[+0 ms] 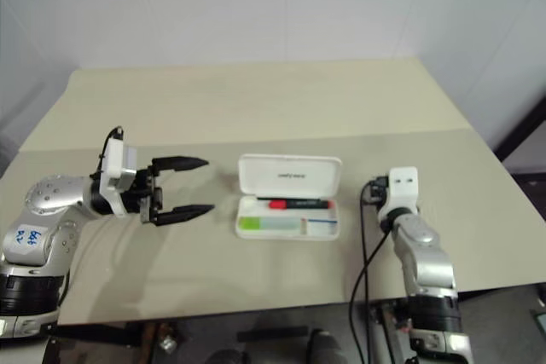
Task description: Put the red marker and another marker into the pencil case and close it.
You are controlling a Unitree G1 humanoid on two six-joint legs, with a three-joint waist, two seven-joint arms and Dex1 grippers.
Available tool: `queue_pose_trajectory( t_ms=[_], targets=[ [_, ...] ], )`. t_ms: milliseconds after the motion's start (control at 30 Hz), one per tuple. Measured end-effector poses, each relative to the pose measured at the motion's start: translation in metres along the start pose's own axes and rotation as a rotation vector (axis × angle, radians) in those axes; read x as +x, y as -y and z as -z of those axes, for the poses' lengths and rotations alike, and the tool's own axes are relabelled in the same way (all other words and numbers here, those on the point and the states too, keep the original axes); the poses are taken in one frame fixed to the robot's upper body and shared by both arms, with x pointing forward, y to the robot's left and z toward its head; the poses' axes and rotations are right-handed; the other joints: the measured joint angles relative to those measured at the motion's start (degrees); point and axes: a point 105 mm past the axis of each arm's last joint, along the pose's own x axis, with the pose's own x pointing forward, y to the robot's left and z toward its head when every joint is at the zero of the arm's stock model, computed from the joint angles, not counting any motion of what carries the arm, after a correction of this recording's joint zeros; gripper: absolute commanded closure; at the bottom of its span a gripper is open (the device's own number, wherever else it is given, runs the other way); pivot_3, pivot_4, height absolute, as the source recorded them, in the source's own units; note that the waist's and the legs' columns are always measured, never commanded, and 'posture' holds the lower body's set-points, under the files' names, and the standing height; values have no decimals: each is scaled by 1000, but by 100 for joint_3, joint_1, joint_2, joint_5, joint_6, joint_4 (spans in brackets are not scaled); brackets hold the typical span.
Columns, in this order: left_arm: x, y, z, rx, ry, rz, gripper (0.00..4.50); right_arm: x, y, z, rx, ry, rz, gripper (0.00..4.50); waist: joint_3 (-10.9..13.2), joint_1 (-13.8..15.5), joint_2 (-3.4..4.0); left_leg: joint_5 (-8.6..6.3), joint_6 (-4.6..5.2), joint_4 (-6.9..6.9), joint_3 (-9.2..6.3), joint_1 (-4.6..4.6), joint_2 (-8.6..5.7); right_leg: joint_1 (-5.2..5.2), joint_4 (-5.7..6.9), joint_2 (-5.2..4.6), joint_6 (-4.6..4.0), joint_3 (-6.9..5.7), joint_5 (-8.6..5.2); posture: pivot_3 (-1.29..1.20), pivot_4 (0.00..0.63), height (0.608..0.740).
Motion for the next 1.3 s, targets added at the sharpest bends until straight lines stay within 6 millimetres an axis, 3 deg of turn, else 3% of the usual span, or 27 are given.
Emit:
queue_pose_trajectory(
  t_ms=[200, 467, 633, 967, 1300],
  targets=[
    [0, 1, 0, -2, 4, 8, 0, -2, -5, -16, -47, 65, -133, 4085, 0, -1, 1, 0, 0, -5, 1, 0, 0, 0, -5, 0, 0, 0, 0, 0, 150, 740],
    [2, 6, 3, -12, 4, 49, 0, -37, -13, -47, -387, 135, -640, 4085, 2, 8, 2, -2, 3, -12, 6, 0, 2, 3, -19, 2, 4, -1, -1, 0, 150, 740],
    [3, 11, 7, -27, 11, 61, 0, -58, -20, -42, -451, 102, -897, 4085, 2, -12, 2, -1, 3, -11, 9, 3, 6, 2, -15, 5, 4, 0, -1, 0, 150, 740],
    [8, 23, 20, -78, 6, 95, 0, -74, -73, -18, -463, 58, -1254, 4085, 2, 7, 2, -1, 1, 8, 6, 3, 7, 1, -15, 5, 3, 1, -2, 0, 150, 740],
    [9, 31, 19, -82, 4, 104, 0, -62, -86, -12, -479, 60, -1324, 4085, 2, 10, 2, -2, 0, 9, 6, 2, 6, 1, -6, 3, 2, 1, -2, 0, 150, 740]
  ],
)
